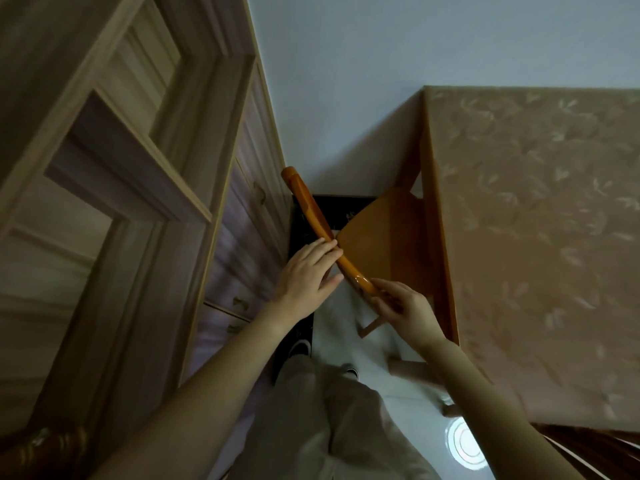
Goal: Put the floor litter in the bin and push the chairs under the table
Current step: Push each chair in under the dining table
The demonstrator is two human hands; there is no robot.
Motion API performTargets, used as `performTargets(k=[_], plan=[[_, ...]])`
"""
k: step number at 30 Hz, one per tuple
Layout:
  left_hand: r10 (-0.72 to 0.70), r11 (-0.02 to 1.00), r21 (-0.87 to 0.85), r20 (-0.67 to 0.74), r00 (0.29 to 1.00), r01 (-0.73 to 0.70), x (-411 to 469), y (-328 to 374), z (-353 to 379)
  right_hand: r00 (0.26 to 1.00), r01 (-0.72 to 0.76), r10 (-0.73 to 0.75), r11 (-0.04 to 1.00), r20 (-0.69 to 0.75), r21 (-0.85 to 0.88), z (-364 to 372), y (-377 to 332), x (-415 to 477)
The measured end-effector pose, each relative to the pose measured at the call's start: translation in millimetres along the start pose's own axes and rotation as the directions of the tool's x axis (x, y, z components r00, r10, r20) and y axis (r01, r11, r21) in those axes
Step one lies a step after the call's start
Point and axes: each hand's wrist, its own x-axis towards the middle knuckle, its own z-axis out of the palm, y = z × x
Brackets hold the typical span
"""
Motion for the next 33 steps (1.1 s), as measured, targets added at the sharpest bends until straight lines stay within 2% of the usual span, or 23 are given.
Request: performTargets(k=[4, 7, 11, 19, 26, 30, 33], plan=[[-0.194, 0.975, -0.124, -0.083, 0.978, 0.183, 6, 2, 4, 0.999, -0.009, 0.010, 1.000, -0.048, 0.018, 5, 1, -4], [-0.361, 0.900, -0.274, -0.033, 0.932, 0.339, 13, 7, 4, 0.997, 0.000, 0.002, 1.000, -0.082, 0.027, 8, 0, -6], [-0.477, 0.792, -0.418, 0.030, 0.879, 0.444, 23, 10, 6, 0.993, -0.004, 0.010, 0.998, -0.117, 0.055, 11, -1, -7], [-0.480, 0.736, -0.492, 0.106, 0.871, 0.465, 22, 5, 9, 0.984, 0.008, -0.004, 1.000, -0.177, 0.023, 16, 0, -8], [-0.499, 0.689, -0.554, 0.106, 0.860, 0.468, 23, 3, 13, 0.952, -0.031, 0.039, 0.999, -0.303, 0.029, 25, 4, -11], [-0.494, 0.692, -0.553, 0.105, 0.863, 0.464, 26, -4, 15, 0.947, -0.075, 0.071, 0.997, -0.312, -0.001, 30, 4, -8], [-0.485, 0.647, -0.603, 0.146, 0.862, 0.467, 29, -14, 14, 0.944, -0.088, 0.086, 0.996, -0.319, 0.008, 35, 0, -2]])
